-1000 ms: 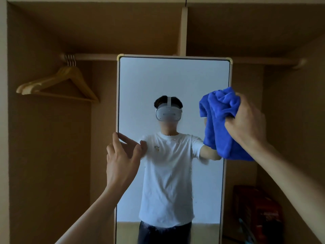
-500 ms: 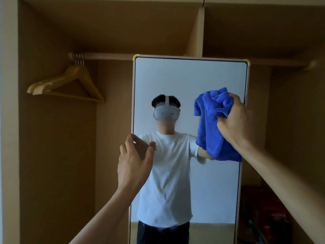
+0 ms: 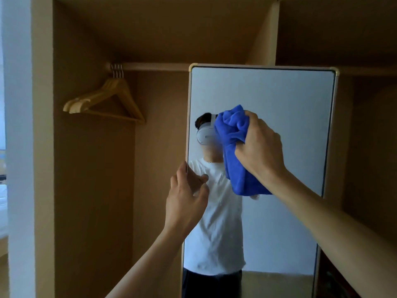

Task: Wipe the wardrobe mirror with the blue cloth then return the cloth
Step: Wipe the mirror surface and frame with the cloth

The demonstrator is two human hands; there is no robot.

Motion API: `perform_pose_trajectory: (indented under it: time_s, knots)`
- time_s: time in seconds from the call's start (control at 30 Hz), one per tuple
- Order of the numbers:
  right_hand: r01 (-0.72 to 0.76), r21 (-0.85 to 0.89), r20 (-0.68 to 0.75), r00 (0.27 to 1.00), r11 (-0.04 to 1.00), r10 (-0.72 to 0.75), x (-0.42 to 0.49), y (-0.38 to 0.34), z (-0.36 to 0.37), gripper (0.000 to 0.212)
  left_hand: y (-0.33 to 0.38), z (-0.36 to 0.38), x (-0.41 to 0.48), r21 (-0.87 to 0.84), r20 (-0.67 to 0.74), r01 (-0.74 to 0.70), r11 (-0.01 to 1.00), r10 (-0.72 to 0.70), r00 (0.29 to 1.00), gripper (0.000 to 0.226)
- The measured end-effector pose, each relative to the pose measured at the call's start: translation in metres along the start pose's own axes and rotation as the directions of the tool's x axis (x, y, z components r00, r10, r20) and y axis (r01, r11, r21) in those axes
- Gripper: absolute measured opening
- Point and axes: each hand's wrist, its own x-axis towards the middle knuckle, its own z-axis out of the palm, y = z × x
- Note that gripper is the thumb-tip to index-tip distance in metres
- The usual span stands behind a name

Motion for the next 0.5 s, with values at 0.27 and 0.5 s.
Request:
perform_pose_trajectory:
  time_s: [0.27,0.5]
  knots:
    - [0.075,-0.015,0.008,0.997,0.997,-0.075,-0.004,-0.040,0.031,0.040,-0.011,-0.011,0.007,-0.165,0.077,0.035,0.986,-0.023,0.997,0.060]
    - [0.149,0.046,0.071,0.986,0.988,-0.152,-0.008,-0.065,0.045,0.030,-0.019,-0.014,0.011,-0.263,0.153,0.079,0.962,-0.040,0.987,0.060]
